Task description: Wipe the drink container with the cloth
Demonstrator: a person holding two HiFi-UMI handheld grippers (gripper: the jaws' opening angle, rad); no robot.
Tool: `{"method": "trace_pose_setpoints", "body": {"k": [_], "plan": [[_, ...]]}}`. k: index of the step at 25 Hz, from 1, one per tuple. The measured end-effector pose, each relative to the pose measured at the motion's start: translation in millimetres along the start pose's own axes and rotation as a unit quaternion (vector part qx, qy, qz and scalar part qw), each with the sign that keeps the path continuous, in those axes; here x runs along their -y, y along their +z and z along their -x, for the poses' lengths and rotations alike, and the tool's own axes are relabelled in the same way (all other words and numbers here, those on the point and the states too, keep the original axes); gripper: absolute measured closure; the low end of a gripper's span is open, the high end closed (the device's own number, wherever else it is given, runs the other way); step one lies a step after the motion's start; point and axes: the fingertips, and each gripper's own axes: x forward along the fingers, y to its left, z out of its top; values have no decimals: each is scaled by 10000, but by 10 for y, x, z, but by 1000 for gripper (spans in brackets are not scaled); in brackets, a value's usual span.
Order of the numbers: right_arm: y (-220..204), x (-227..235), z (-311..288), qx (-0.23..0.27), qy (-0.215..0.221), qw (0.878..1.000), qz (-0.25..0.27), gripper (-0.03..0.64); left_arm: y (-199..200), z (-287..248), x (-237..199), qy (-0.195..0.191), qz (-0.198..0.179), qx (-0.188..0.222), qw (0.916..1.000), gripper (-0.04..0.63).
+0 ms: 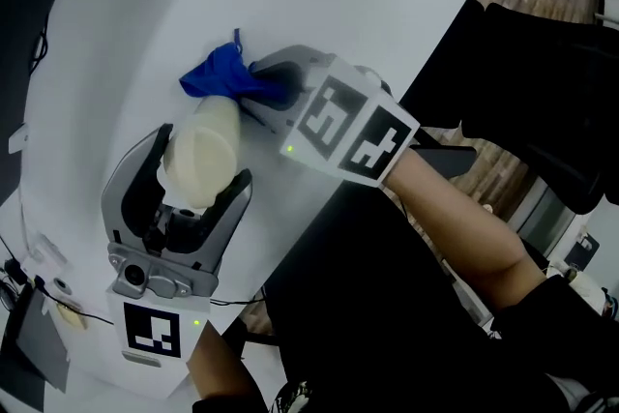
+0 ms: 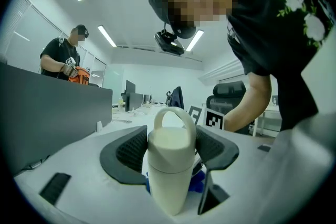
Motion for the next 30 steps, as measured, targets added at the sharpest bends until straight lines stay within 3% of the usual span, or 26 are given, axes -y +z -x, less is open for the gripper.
{"method": "trace_pose_setpoints", "body": {"k": [3,5,7,11,14,16,17,19,21,23,26,30], "plan": [[-84,-5,-56,-336,-133,9991,206,560,-4,3,-14,228,-12,-130,9997,319],[-80,-2,-70,-325,-153,9991,237,560,-19,64,-60,718,-114,-349,9967,302],[-83,10,-77,-208,-108,9997,116,557,-27,125,-84,1347,-121,-469,9897,281],[-75,28,-106,-82,-155,9998,26,557,-36,121,-24,2286,269,-305,9727,281],[-59,4,-119,-39,-228,9997,116,557,-32,89,-52,2772,502,-192,9593,276],[-75,-2,-83,5,-267,9995,157,555,-47,67,-98,2881,470,-282,9560,276],[-78,1,-66,44,-279,9995,133,555,-58,59,-109,2799,420,-323,9586,295],[-11,26,-8,340,-238,9989,-229,552,-80,63,-122,2297,263,-314,9724,313],[181,71,214,988,-166,9914,-846,552,-116,89,-88,1434,108,-287,9892,313],[425,72,592,1642,-138,9809,-1033,552,-131,87,12,483,-64,-361,9982,314],[819,-96,1045,2287,188,9702,-785,552,-116,17,78,-371,-304,-482,9977,314],[982,-353,1042,2118,519,9754,-309,552,-144,-9,22,-494,-284,-454,9973,314]]}}
